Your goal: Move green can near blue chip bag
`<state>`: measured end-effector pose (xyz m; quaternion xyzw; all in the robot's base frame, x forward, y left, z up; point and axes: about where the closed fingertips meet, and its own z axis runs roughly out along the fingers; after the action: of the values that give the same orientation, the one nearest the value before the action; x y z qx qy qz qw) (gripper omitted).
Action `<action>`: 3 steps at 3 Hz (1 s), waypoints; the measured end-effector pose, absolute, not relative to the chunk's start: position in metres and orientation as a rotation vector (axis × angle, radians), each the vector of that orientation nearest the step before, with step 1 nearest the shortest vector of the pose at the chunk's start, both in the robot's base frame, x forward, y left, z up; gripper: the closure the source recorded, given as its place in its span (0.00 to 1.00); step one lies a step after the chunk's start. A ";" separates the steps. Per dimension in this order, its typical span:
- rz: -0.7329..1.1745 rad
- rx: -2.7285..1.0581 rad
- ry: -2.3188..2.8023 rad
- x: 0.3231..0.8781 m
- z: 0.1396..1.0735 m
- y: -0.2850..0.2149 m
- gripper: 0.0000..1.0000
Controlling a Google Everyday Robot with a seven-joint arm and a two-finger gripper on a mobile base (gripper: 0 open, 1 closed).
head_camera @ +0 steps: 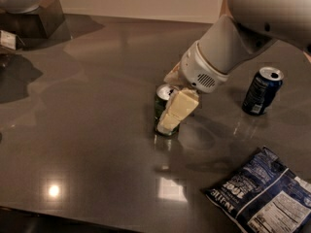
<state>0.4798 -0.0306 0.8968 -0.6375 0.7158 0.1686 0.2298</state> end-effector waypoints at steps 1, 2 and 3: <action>0.469 -1.741 1.962 0.479 0.901 -0.033 0.41; 0.467 -1.724 1.957 0.475 0.908 -0.041 0.64; 0.466 -1.694 1.960 0.464 0.926 -0.062 0.87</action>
Offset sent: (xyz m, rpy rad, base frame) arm -0.0080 -0.0252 0.0194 0.0401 -0.0224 -0.0315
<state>0.4636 -0.0618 0.9264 -0.6227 0.7206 0.1712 0.2522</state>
